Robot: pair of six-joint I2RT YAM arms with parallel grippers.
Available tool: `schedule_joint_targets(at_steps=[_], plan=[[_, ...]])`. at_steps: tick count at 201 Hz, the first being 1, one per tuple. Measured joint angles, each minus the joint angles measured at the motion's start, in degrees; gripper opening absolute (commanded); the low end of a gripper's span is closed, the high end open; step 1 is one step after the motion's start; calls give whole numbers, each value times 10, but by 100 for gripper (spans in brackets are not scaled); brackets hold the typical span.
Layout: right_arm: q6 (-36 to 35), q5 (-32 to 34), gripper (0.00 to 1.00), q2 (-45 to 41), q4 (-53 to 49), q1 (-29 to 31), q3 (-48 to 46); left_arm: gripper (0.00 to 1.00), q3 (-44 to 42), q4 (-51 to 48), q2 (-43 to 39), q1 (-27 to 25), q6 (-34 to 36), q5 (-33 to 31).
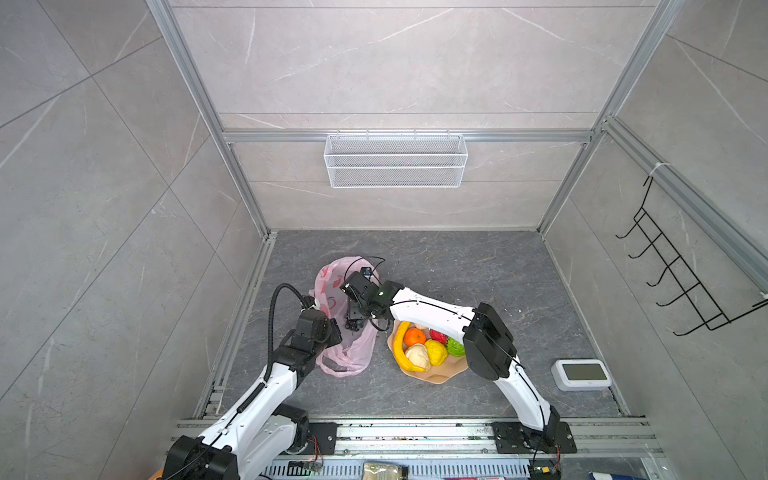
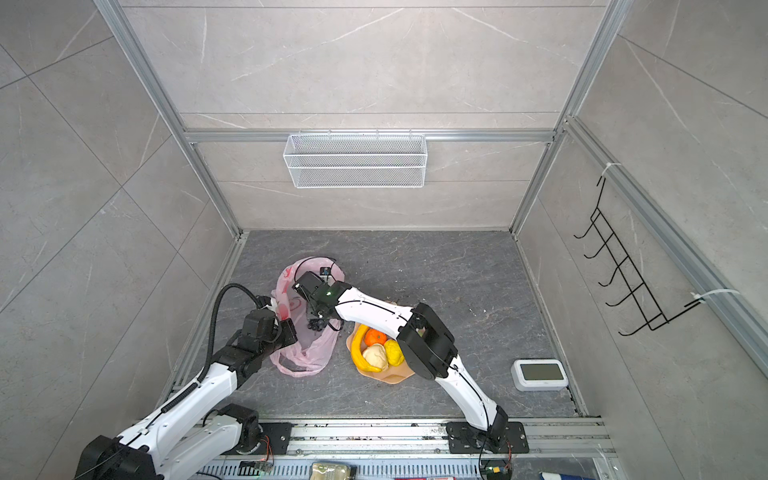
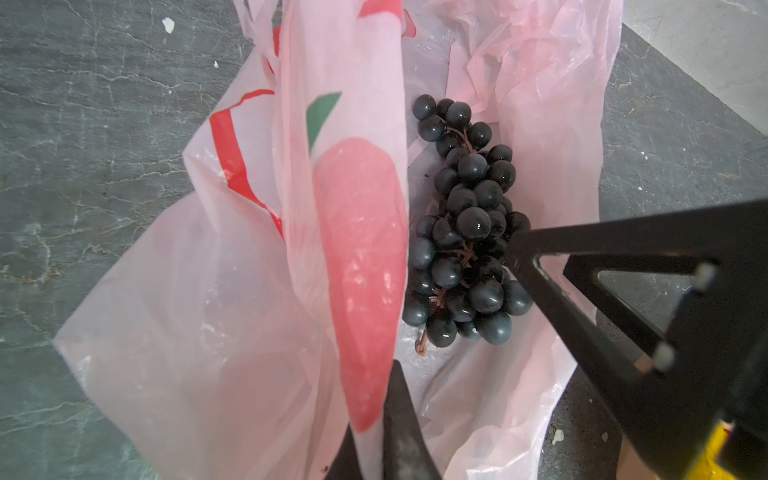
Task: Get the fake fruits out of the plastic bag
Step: 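Lower the right gripper into the bag and close it on the black grapes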
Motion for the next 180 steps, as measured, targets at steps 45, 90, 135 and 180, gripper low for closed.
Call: schedule_joint_targets(at_steps=[45,90,135,180], plan=[[4,-31,82,1,28,-8,-21,0,0,0,0,0,0,0],[7,-37,87,23,23,-8,10,0,-2,1,-2,0,0,-3],[2,-5,84,42,-16,1,49,0,-4,1,-3,0,-1,-9],[-20,16,82,40,-23,24,55,0,-8,2,-4,0,-1,-13]])
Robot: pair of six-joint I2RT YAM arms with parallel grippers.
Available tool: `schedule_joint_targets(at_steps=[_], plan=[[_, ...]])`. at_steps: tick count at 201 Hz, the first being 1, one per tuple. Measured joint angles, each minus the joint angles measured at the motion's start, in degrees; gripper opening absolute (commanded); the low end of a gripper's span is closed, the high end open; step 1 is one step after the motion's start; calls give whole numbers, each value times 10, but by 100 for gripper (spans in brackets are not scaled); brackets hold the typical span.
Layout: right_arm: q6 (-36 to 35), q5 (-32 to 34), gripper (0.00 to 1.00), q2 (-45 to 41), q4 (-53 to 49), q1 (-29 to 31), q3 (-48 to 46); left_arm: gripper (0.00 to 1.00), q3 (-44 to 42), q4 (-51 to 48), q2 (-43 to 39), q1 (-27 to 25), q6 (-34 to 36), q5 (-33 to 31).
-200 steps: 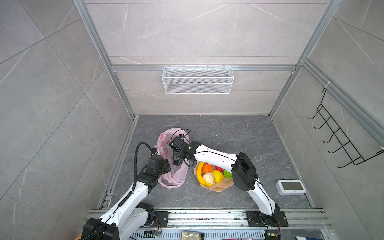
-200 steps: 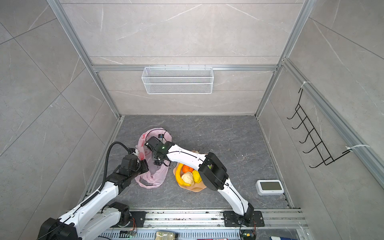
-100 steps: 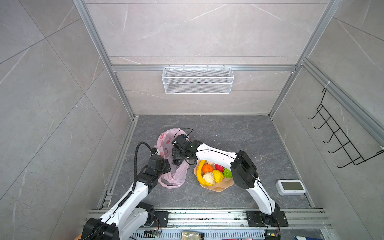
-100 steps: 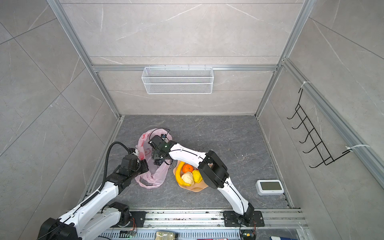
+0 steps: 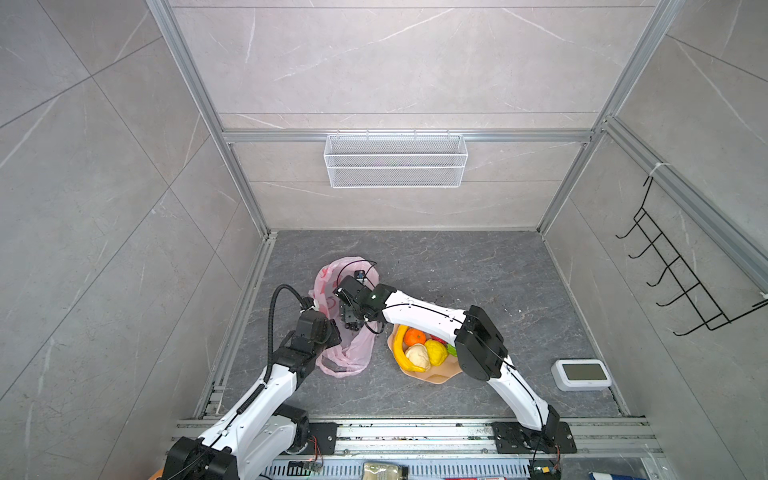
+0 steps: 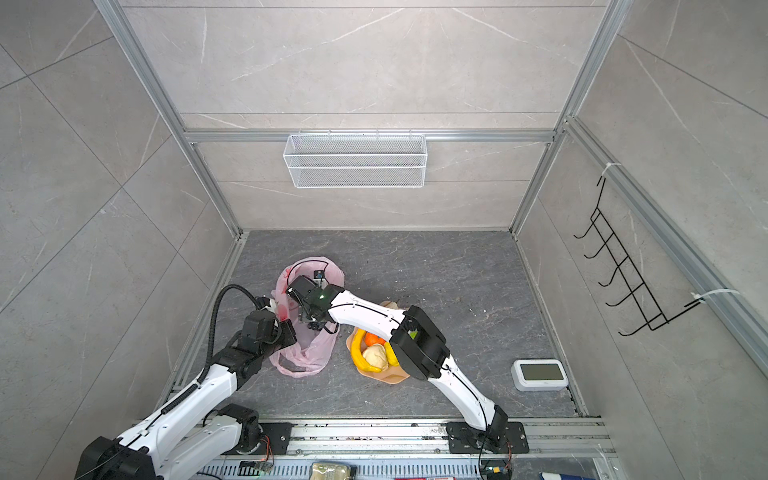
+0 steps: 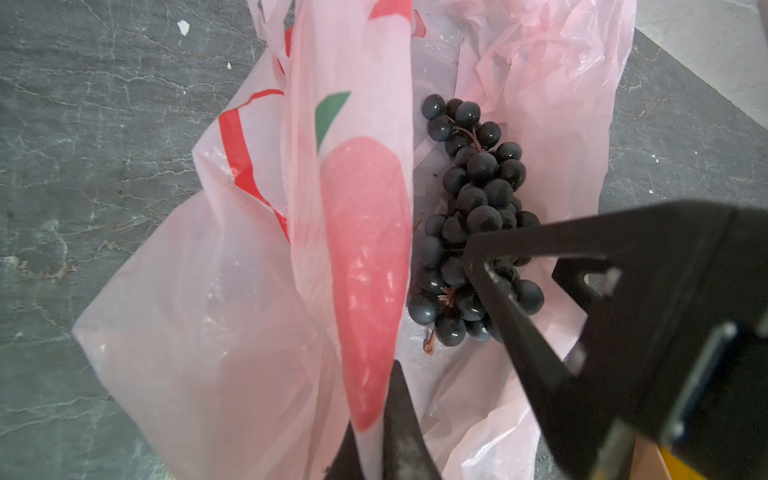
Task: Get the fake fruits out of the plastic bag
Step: 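Lower the right gripper into the bag and close it on the black grapes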
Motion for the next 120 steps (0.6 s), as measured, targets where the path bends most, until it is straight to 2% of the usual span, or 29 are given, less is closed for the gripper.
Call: schedule_joint_targets(at_steps=[24,66,120], plan=[[-6,-32,83,-1,14,4,5,0,-2,0,-2,0,0,0],[-4,-47,88,4,6,-3,56,0,-2,0,-6,0,0,0],[1,-60,90,19,1,-28,44,0,-7,0,-17,0,0,0]])
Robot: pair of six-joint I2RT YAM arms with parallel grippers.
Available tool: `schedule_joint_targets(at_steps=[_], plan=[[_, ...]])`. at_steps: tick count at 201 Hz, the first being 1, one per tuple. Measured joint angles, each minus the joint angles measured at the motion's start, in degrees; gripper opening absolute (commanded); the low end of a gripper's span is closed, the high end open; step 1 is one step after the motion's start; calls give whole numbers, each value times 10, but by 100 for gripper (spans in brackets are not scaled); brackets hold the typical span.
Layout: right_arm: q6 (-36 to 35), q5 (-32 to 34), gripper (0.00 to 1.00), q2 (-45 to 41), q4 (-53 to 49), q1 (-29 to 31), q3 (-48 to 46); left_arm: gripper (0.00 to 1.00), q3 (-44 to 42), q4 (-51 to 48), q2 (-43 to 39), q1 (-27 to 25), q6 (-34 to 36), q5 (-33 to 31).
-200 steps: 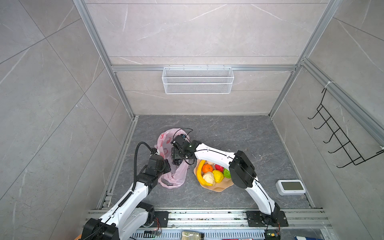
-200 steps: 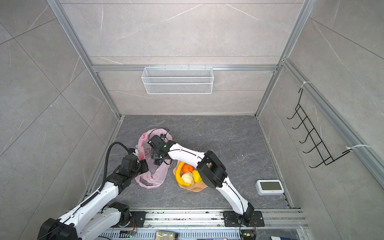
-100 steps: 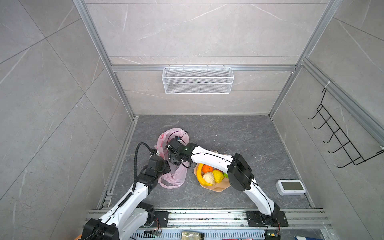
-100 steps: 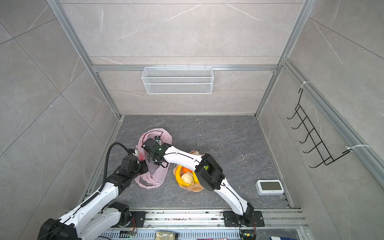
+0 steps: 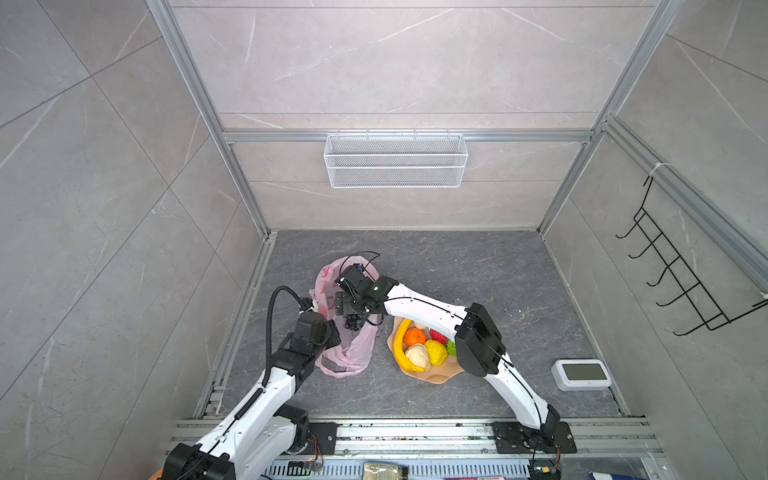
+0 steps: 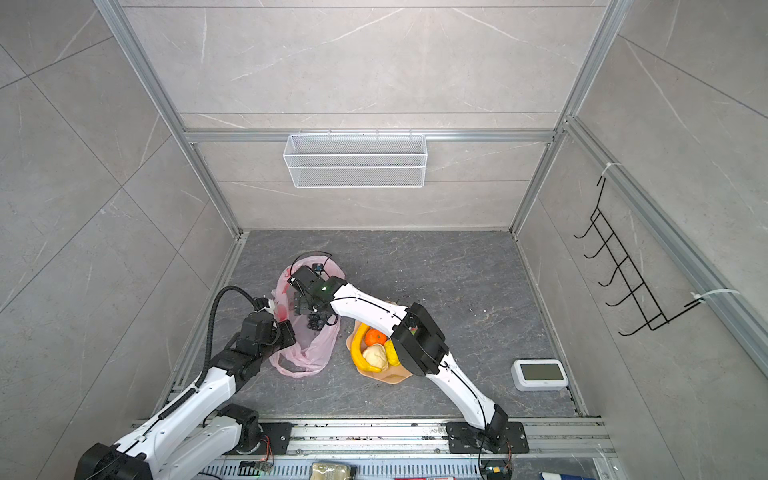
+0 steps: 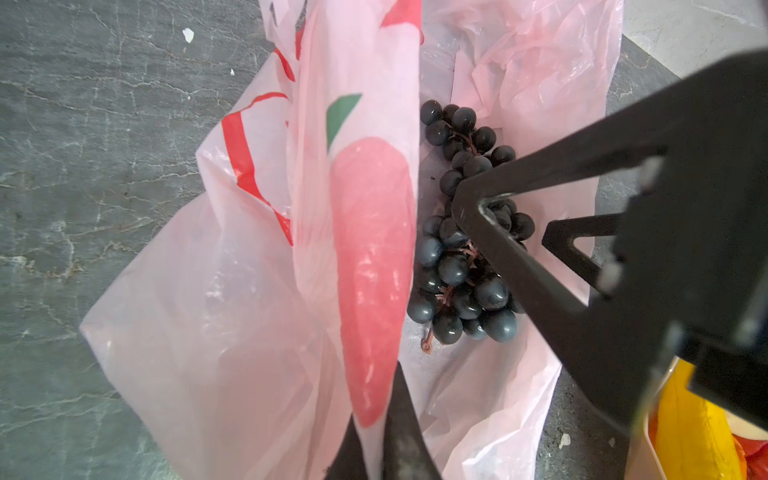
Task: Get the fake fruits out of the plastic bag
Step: 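Lower the right gripper into the bag and close it on the black grapes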
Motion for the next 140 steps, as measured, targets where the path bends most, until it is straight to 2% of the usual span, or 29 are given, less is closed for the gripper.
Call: schedule_joint_targets(at_steps=[29,78,140], plan=[[9,-9,89,0,-1,-5,-15,0,-1,0,1,0,0,0],[17,16,90,0,-14,-6,-21,0,-1,1,4,0,0,0],[17,7,92,49,-32,-6,29,0,-3,2,1,0,0,0]])
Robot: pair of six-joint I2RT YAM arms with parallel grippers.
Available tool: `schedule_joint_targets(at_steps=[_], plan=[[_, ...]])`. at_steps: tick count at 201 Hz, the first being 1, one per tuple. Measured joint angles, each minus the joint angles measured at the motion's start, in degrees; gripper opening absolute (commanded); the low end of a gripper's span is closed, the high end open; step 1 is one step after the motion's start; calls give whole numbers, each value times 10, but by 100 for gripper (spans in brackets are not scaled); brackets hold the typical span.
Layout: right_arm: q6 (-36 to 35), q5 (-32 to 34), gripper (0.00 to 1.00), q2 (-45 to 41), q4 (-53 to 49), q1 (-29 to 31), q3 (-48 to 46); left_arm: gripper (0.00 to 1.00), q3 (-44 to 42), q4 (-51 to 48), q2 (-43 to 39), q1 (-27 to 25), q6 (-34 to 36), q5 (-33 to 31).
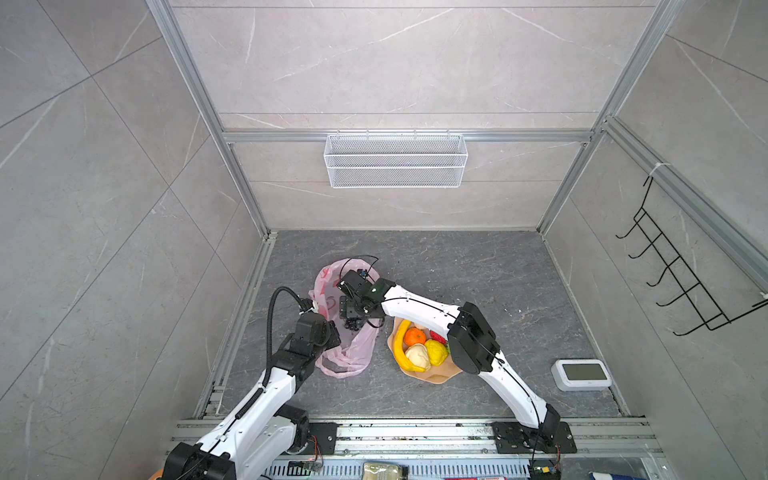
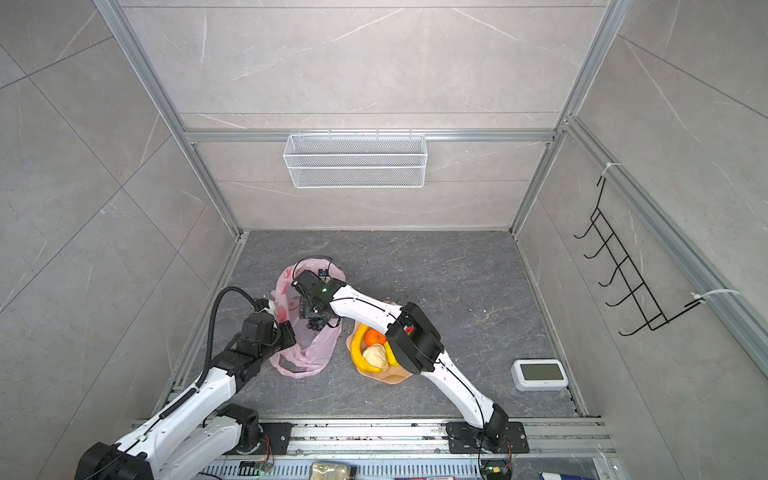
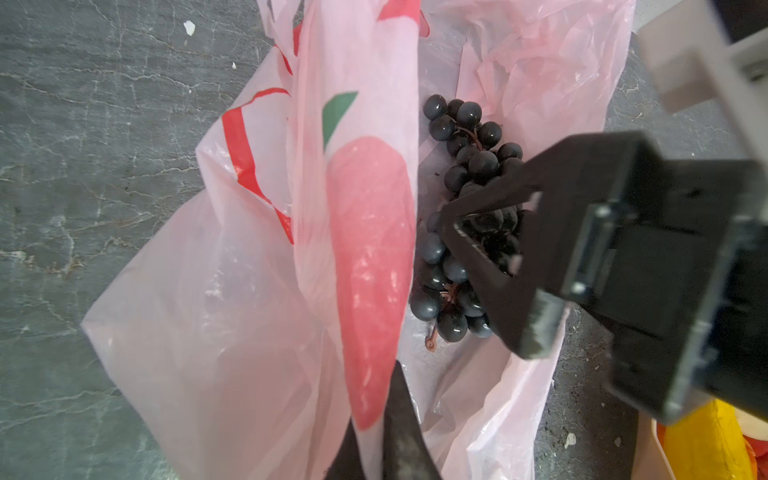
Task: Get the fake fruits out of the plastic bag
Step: 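Lower the right gripper into the bag and close it on the black grapes, then lift the grapes out of the bag with the right gripper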
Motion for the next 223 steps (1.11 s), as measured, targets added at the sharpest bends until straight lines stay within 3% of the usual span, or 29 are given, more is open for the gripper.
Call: schedule_joint_targets(at_steps=[54,121,179,223], plan=[[-1,5,91,57,-44,0,77,0,0,0,0,0,0,0],[-7,36,80,170,-135,4,288,0,0,0,-2,0,0,0],[-21,37,61,173,-141,5,293,0,-1,0,-4,0,-4,0],[-29,34,53,166,-136,5,281,0,-1,1,-2,0,-5,0]])
